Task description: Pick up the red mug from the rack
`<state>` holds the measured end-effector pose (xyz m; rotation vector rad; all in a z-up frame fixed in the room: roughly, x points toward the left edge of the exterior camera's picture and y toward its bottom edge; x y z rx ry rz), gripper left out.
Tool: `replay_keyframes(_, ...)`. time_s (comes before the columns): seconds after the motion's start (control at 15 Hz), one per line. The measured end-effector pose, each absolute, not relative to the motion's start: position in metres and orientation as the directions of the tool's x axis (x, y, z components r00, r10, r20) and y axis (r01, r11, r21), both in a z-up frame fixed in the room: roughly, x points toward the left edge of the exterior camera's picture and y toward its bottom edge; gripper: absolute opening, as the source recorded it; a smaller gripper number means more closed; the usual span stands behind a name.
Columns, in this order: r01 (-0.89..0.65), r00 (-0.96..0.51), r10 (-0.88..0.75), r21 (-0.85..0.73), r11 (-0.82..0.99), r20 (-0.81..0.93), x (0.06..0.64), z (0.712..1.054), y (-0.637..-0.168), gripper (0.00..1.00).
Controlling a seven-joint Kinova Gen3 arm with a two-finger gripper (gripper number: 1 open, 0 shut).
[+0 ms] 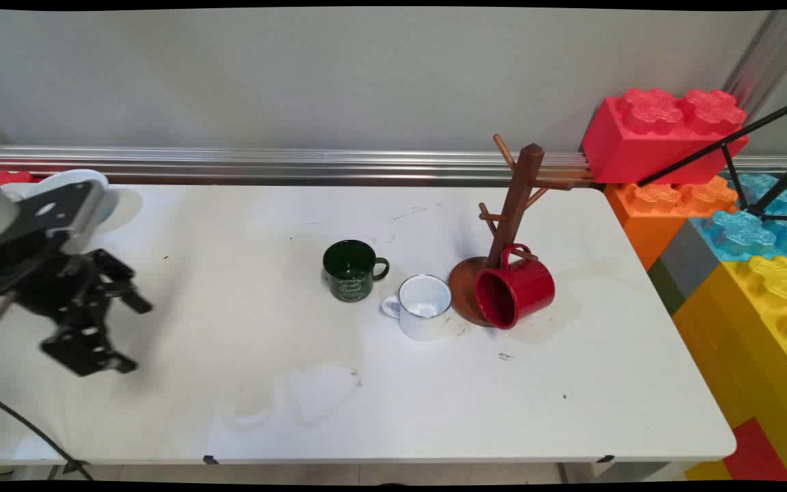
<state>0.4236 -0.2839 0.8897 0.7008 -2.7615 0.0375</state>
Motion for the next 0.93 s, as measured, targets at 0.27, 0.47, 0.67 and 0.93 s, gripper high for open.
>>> replay_keyframes(0.27, -0.476, -0.792, -0.457, 0.059, 0.878, 0.405, 0.393, 0.878, -0.305, 1.00)
replay_keyframes(0.47, -0.473, -0.744, -0.442, 0.072, 0.878, 0.501, 0.367, 0.870, -0.323, 1.00)
replay_keyframes(0.67, -0.465, -0.689, -0.414, 0.075, 0.882, 0.595, 0.346, 0.866, -0.338, 1.00)
replay_keyframes(0.93, -0.461, -0.601, -0.372, 0.074, 0.884, 0.707, 0.318, 0.860, -0.361, 1.00)
